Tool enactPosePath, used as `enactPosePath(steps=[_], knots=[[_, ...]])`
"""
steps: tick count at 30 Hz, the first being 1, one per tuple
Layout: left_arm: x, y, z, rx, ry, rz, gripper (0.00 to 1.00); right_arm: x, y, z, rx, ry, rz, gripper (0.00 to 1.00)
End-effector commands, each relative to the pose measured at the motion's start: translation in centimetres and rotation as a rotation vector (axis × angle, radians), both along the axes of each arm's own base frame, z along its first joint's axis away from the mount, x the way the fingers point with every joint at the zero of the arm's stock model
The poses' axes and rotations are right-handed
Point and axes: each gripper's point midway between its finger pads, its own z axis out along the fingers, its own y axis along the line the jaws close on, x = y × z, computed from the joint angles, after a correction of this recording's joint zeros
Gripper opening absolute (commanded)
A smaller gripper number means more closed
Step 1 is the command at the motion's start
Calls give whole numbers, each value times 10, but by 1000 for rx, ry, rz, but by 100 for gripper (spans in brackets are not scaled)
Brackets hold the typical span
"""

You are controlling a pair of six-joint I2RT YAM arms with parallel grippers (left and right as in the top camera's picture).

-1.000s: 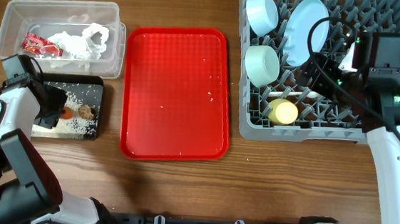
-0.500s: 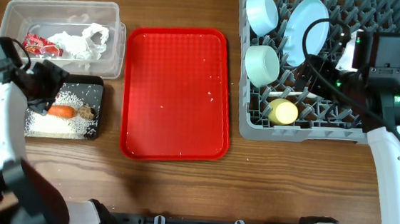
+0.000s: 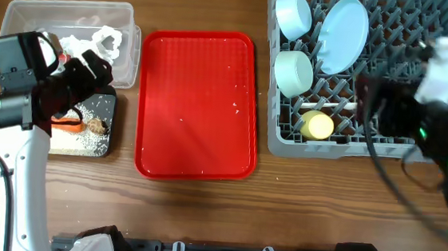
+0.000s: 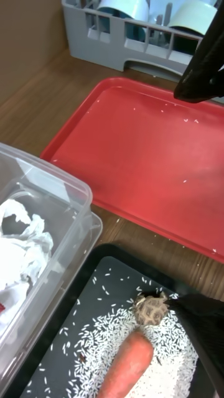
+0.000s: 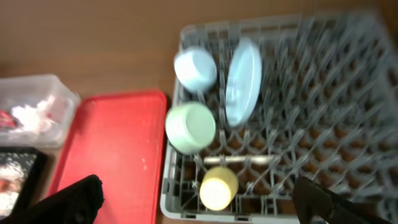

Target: Sort waste into correct bins and load items into the dishwasher rack

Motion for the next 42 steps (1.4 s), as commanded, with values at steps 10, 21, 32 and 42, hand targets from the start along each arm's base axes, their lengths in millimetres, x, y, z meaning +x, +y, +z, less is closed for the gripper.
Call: enactPosePath(steps=[10,21,32,42], knots=[[2,-3,4,11,-11,-30,100,-55,-4,29,8,-119,-7,100],[2,-3,4,11,-11,-30,100,-9,-3,33,-85,-316,35,100],[2,-3,4,11,-11,-30,100,-1,-2,-67,-10,-658,0,100],[2,-3,4,11,-11,-30,100,-19,-3,-162,-7,-743,-2,100]])
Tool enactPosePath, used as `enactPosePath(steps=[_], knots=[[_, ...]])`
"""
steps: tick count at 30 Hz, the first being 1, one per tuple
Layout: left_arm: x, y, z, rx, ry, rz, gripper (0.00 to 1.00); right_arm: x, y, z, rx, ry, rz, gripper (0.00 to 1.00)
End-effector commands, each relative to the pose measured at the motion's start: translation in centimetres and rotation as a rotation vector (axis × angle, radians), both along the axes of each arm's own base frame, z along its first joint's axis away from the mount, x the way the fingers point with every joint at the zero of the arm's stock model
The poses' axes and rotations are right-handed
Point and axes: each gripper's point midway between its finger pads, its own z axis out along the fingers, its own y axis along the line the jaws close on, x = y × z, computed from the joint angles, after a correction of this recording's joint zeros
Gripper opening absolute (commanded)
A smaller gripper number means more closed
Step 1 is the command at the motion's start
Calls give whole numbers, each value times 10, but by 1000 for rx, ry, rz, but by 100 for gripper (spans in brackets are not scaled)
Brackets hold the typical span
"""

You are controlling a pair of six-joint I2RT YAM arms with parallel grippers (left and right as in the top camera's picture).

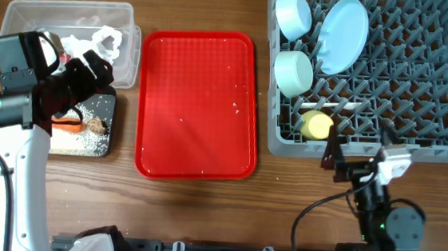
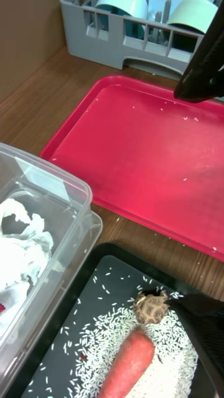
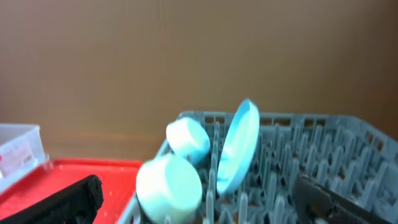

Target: Sort waste into correct bins and load items into the dishwasher rack

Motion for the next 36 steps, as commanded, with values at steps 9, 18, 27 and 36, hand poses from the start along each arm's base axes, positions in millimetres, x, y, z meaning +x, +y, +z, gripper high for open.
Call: enactPosePath(steps=[9,18,27,36], knots=[[2,-2,5,6,-15,-21,100,-4,-16,-28,28,-67,-89,100],[2,-2,5,6,-15,-21,100,-2,-14,-63,16,73,-81,100],[2,-2,5,6,-15,-21,100,-2,-14,-63,15,75,-83,100],[2,-2,5,6,-15,-21,100,-2,-14,-63,15,75,-83,100]])
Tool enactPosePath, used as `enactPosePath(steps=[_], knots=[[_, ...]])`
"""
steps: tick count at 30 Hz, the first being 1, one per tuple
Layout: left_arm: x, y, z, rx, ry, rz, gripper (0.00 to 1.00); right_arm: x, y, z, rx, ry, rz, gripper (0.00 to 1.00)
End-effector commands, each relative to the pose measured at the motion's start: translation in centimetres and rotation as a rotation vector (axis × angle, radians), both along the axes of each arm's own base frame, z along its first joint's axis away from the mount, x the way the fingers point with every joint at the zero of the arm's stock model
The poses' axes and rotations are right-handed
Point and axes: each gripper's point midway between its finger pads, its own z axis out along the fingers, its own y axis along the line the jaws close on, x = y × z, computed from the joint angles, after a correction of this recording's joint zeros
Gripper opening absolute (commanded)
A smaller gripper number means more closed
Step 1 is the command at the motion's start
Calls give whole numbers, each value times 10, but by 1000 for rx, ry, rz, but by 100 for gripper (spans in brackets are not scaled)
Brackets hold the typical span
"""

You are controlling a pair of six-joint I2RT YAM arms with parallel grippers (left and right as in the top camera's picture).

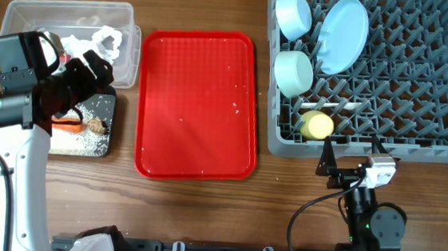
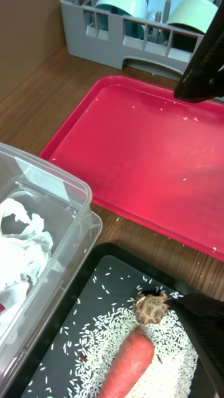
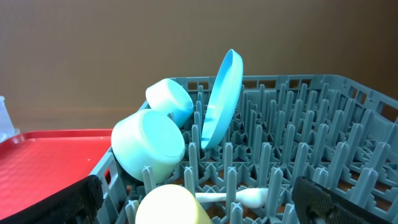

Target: Sort waste into correct bins and load items into the dishwasher rack

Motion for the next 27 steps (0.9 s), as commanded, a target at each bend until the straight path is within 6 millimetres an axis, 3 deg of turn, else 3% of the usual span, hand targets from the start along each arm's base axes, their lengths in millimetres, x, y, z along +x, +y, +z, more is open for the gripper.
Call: enactPosePath(steps=[1,8,12,16,19,27], knots=[[2,-2,5,6,-15,-21,100,0,-2,2,15,-10,-12,100],[-3,-5,8,6,-13,-24,100,0,-2,2,15,-10,-12,100],[-9,0,25,62,-77,-2,100,0,-2,2,15,-10,-11,100],[-19,-12,54,119,-288,-24,100,0,-2,2,15,-10,-11,100],[-31,-21,65,154,-454,-44,100,0,-2,2,15,-10,-12,100],[-66,-50,39,261,-705,-172,100,0,-2,2,15,-10,-11,100]])
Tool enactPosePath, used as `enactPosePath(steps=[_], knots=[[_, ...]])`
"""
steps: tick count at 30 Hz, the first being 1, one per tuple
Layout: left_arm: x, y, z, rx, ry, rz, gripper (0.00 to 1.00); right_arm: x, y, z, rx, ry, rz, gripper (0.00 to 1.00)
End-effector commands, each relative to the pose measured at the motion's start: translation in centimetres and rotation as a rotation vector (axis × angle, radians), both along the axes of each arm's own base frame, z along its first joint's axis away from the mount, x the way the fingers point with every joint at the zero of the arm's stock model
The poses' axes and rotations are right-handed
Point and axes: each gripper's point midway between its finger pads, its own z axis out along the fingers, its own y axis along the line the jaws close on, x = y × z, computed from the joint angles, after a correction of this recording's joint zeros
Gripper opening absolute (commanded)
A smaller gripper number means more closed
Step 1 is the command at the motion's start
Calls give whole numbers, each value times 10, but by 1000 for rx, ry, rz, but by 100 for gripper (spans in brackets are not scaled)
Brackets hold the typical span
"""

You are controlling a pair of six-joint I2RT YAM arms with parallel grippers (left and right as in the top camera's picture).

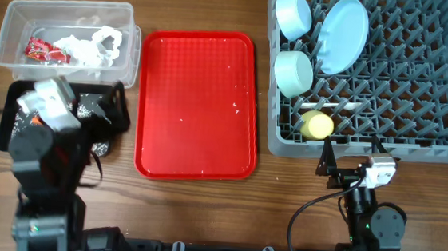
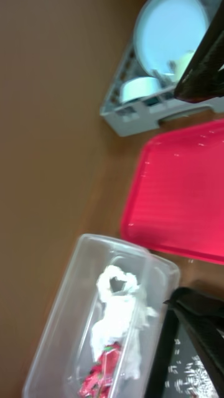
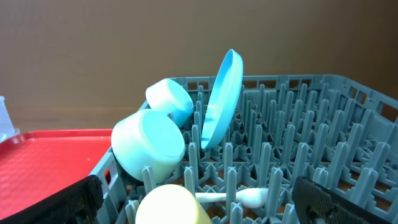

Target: Sort waste into correct bins and load items into the dishwasher rack

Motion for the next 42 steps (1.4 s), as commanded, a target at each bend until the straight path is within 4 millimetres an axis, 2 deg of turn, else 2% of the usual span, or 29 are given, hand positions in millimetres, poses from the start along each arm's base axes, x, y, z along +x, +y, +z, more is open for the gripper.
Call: enactPosePath(steps=[1,5,13,20,24,32,42], knots=[[-14,-11,-22,71,-84,-45,100,0,-2,3,15,-11,-11,100],[-22,-23,-39,81,-197,-85,100,0,-2,3,15,-11,-12,100],[-26,-24,-61,93,-345,-86,100,0,-2,3,15,-11,-12,100],[-34,-24,-57,126,-427,-80,100,0,-2,3,15,-11,-11,100],[-33,-22,-65,125,-413,-70,100,0,-2,3,15,-11,-12,100],[-30,-21,-113,111,-239,-76,100,0,-2,3,15,-11,-12,100],[-30,-21,-113,111,-240,-75,100,0,-2,3,15,-11,-11,100]])
